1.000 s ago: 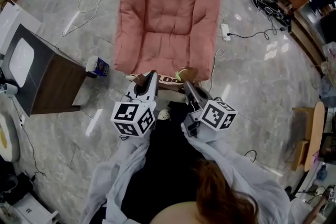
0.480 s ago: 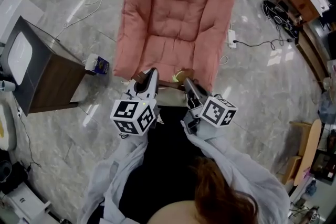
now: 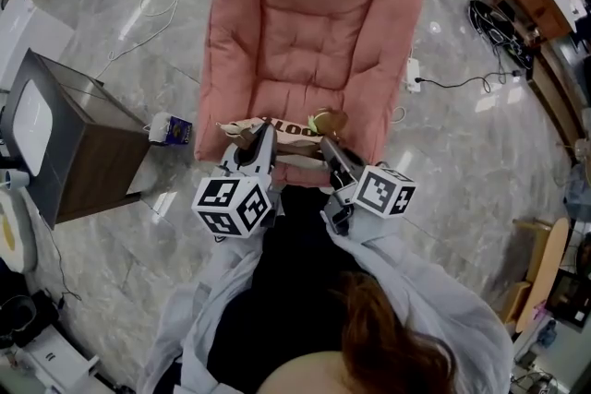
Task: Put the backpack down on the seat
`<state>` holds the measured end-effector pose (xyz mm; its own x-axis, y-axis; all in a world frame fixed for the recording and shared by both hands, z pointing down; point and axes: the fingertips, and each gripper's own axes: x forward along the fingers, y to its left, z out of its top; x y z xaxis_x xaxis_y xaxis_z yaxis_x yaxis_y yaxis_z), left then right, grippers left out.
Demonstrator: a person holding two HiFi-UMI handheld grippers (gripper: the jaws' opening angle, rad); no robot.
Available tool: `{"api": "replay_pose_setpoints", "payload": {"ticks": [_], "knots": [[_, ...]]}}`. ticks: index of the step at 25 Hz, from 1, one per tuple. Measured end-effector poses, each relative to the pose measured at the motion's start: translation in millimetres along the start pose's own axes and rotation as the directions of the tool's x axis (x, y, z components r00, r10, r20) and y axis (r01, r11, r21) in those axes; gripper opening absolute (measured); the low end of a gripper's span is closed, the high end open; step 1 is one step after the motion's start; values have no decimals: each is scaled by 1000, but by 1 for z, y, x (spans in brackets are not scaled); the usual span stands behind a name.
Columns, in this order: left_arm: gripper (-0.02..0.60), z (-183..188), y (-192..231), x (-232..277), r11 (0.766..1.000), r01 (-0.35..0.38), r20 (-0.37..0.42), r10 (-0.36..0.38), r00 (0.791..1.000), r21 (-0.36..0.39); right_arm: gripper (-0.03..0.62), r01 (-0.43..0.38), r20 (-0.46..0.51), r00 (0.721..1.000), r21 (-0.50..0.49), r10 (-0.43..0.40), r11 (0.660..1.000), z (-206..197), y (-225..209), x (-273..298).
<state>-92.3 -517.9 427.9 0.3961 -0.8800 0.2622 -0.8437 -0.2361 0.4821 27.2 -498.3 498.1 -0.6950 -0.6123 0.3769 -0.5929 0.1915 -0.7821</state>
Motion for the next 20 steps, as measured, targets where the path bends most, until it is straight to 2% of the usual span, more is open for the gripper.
{"api": "replay_pose_setpoints", "payload": {"ticks": [11,16,20], "knots": [[14,23,5,52,1000,23,-28,-24,999,-17,34,5,5,1000,45,-5,999,44,-11,28],[14,21,14,90,999,28,-80,-29,996,-16,35,36,-2,999,81,-36,996,60,-33,46],[14,16,27,139,999,47,-119,-44,992,18,35,51,-2,999,82,-51,995,84,-62,74]]}}
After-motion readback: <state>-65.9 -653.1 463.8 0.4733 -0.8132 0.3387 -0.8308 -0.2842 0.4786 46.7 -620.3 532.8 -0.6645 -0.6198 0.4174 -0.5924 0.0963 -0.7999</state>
